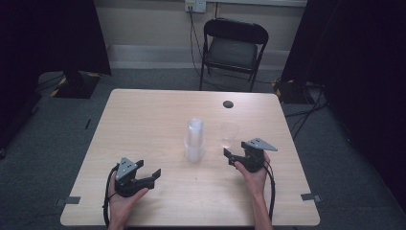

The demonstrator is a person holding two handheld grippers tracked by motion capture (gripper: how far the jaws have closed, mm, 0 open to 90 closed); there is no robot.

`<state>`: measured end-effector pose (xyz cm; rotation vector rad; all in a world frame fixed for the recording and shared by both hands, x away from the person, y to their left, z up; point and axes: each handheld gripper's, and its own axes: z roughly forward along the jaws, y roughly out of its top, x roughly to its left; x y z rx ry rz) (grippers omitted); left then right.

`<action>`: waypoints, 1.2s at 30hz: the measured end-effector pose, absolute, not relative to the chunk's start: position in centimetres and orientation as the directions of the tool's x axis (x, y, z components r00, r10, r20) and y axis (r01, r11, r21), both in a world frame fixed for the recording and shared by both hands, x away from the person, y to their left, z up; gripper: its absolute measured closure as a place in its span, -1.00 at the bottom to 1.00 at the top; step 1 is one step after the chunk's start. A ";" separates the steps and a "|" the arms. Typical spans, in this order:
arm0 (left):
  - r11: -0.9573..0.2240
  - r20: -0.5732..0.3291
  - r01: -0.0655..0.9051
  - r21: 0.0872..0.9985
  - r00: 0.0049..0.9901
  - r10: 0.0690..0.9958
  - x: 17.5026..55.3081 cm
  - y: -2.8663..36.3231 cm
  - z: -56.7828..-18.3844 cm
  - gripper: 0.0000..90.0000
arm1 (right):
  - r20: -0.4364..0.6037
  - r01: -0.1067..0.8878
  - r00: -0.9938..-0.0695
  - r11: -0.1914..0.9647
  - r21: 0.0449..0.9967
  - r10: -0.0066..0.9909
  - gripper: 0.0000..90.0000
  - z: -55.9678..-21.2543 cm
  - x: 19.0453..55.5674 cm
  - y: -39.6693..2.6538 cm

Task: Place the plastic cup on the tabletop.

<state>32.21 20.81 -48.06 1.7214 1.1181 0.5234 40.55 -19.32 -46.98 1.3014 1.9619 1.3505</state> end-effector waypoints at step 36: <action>-0.070 -0.162 0.445 0.893 0.463 0.871 31.8 20.9 -49.0 -0.56 | 0.152 0.455 -0.478 0.096 0.885 0.865 -0.66 -48.1 30.9 -17.8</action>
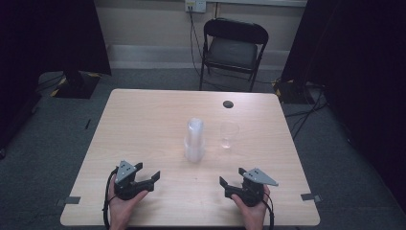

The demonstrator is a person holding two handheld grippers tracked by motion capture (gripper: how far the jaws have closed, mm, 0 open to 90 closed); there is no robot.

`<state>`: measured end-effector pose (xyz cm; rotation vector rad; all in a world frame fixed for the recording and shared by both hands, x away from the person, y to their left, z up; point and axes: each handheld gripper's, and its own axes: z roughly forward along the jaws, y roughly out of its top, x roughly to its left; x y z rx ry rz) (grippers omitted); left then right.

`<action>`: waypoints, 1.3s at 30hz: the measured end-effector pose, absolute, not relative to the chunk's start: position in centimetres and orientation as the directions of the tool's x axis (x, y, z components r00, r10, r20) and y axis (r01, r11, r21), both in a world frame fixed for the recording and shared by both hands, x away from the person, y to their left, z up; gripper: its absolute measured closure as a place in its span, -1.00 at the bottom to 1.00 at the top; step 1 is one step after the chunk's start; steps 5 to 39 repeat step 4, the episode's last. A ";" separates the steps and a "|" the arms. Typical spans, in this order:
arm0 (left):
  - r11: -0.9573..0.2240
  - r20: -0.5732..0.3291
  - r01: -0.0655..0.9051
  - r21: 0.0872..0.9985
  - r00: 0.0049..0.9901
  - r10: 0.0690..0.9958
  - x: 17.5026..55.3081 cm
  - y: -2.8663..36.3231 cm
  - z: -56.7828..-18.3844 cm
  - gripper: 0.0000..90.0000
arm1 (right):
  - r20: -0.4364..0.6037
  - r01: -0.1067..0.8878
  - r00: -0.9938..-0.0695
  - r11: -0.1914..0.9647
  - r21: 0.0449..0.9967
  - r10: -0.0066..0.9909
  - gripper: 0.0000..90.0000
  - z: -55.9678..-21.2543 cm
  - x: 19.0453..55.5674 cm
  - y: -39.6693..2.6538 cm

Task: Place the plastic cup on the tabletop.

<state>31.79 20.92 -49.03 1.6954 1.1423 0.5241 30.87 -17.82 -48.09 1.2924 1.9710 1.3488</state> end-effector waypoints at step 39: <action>-0.072 -0.166 0.449 0.891 0.467 0.869 31.8 21.0 -49.1 -0.56 | 0.157 0.454 -0.471 0.086 0.887 0.868 -0.66 -48.2 30.9 -18.1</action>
